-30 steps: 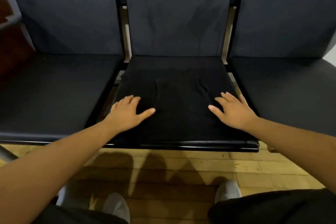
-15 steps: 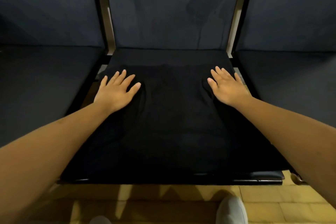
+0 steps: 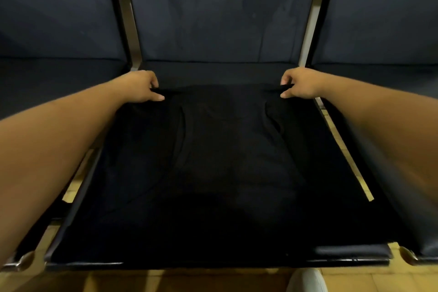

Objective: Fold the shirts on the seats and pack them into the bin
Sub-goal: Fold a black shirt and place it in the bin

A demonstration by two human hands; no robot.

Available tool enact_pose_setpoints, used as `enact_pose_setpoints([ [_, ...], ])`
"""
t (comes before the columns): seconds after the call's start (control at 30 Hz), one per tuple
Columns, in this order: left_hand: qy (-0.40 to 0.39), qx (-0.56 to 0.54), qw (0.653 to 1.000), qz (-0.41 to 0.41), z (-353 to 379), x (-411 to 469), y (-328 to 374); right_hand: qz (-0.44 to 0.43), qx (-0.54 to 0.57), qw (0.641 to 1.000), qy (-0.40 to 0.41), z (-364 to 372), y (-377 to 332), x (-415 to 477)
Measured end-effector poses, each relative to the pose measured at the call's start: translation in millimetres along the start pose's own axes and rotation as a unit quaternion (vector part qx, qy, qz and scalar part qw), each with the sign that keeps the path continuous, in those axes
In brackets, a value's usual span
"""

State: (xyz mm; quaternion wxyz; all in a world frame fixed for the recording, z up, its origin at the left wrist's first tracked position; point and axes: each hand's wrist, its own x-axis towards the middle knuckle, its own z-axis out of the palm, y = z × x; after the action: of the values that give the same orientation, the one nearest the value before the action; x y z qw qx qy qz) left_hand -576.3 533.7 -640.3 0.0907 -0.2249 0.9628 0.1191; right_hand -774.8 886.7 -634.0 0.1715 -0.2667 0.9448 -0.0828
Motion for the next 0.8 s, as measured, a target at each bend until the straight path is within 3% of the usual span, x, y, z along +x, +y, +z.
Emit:
enact_pose_setpoints([
  [0.13, -0.019, 0.005, 0.999, 0.034, -8, 5, -3, -0.007, -0.002, 0.999, -0.038, -9, 1, 1],
  [0.33, 0.058, -0.068, 0.996, 0.019, -25, 5, -6, -0.01, -0.002, 1.0, -0.006, -18, 2, 5],
  [0.5, 0.12, -0.047, 0.992, 0.011, -37, 2, -5, 0.026, -0.021, 0.995, 0.096, -26, 1, 8],
  [0.67, 0.259, -0.158, 0.953, -0.014, -53, -8, -3, 0.037, 0.053, 0.976, 0.208, -34, 2, 4],
  [0.8, 0.28, -0.136, 0.95, 0.012, -63, -31, -5, 0.02, 0.122, 0.958, 0.258, -40, 1, -15],
])
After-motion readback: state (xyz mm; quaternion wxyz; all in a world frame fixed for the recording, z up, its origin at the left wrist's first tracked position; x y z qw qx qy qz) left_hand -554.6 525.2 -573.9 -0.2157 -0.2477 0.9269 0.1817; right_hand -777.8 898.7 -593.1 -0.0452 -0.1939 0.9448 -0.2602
